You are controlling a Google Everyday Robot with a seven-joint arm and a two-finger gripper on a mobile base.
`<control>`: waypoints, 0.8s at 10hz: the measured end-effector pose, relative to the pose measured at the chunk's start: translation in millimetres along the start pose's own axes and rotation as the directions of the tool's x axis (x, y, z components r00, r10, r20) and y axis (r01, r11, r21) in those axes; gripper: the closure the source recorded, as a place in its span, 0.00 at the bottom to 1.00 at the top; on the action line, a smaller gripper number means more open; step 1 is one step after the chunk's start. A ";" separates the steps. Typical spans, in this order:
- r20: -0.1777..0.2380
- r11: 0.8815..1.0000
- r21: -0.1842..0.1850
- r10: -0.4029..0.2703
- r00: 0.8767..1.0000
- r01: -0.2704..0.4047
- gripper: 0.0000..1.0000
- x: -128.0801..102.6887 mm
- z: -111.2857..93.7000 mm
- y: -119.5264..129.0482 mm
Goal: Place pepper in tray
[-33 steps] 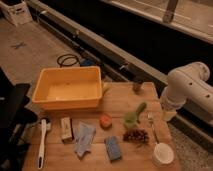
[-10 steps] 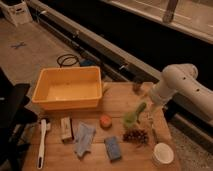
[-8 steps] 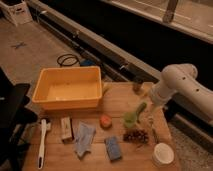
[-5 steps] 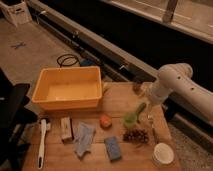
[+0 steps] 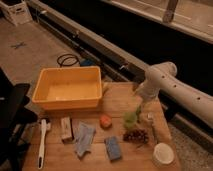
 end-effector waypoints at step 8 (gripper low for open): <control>-0.056 0.999 -0.016 -0.046 0.997 0.045 0.35 53.1 48.1 6.0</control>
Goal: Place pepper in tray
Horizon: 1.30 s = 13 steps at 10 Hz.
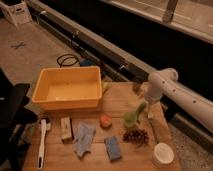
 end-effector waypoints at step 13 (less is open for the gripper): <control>0.031 1.000 -0.027 0.003 1.000 -0.002 0.35 2.5 37.1 1.1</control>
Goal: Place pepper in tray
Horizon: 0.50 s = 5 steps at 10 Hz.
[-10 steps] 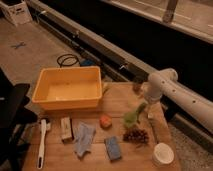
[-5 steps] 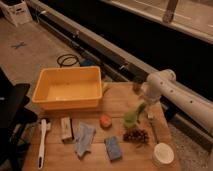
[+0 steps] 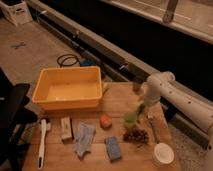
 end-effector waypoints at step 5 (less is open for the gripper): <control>0.055 1.000 -0.023 -0.012 0.998 0.013 0.35 -8.5 19.6 -1.4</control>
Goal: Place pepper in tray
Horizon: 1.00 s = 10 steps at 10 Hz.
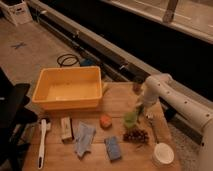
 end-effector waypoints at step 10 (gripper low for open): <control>0.071 1.000 -0.010 -0.001 0.997 0.001 1.00 -5.9 9.5 4.8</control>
